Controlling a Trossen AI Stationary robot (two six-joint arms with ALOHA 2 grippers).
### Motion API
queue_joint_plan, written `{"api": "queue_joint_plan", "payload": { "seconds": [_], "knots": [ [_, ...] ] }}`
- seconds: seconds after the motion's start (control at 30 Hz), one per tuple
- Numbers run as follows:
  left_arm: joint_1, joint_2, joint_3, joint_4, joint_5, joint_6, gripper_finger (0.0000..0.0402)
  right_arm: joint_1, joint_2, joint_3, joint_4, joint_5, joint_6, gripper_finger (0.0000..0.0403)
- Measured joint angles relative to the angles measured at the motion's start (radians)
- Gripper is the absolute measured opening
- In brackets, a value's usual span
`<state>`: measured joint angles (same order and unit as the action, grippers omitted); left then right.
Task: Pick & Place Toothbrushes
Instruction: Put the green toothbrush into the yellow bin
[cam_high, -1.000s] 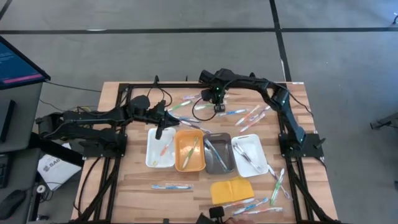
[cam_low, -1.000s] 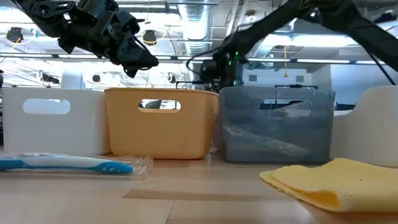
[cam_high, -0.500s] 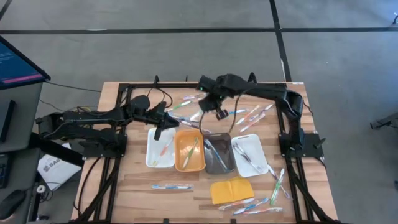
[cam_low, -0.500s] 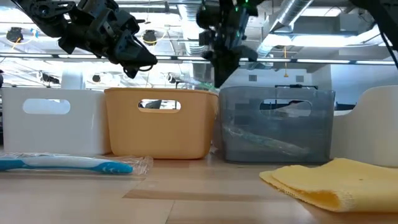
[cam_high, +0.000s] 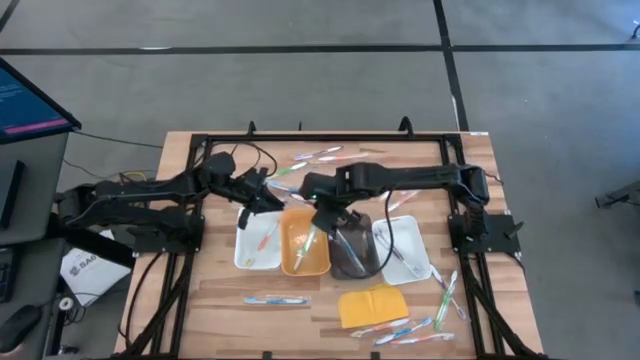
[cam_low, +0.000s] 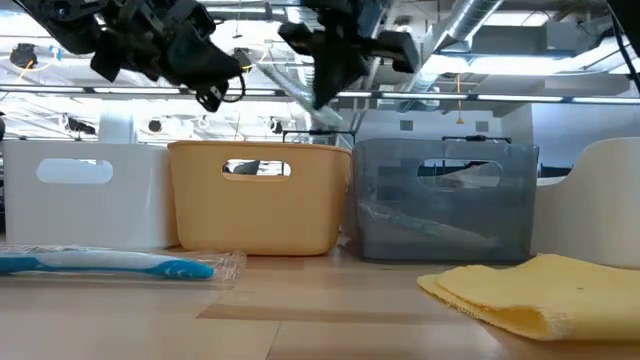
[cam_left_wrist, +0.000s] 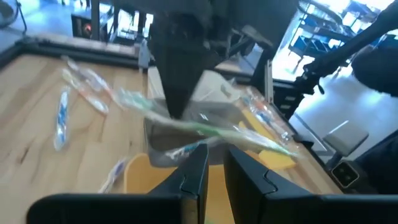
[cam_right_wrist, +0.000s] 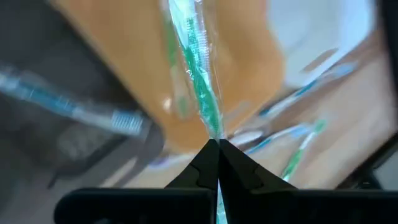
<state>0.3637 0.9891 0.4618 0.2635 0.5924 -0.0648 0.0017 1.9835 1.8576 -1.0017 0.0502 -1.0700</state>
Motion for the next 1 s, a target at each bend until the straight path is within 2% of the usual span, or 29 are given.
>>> {"api": "queue_joint_plan", "payload": {
  "seconds": [0.1,0.23,0.3,0.37,0.67,0.93,1.0],
  "knots": [
    [0.000,-0.039,0.000,0.000,0.000,-0.019,0.0044,0.026,0.046,0.001,0.075,-0.001,0.023,0.0000],
    [-0.006,-0.079,0.000,-0.017,0.000,-0.031,0.0044,0.042,0.110,0.005,0.092,-0.019,0.034,0.0000],
    [-0.019,-0.088,0.001,-0.005,0.000,-0.031,0.0044,0.044,0.140,-0.003,0.040,-0.007,0.036,0.0000],
    [-0.033,-0.097,0.000,-0.024,0.000,-0.031,0.0044,0.050,0.167,0.000,0.081,-0.002,0.046,0.0000],
    [-0.072,-0.103,0.000,-0.013,0.001,-0.027,0.0044,0.049,0.166,0.001,0.128,-0.026,0.155,0.0000],
    [-0.072,-0.102,0.000,-0.012,0.000,-0.027,0.0044,0.050,0.215,-0.005,0.093,-0.050,0.162,0.0000],
    [-0.072,-0.102,0.000,-0.012,0.000,-0.027,0.0044,0.050,0.235,0.003,0.129,-0.050,0.151,0.0000]
  ]
}}
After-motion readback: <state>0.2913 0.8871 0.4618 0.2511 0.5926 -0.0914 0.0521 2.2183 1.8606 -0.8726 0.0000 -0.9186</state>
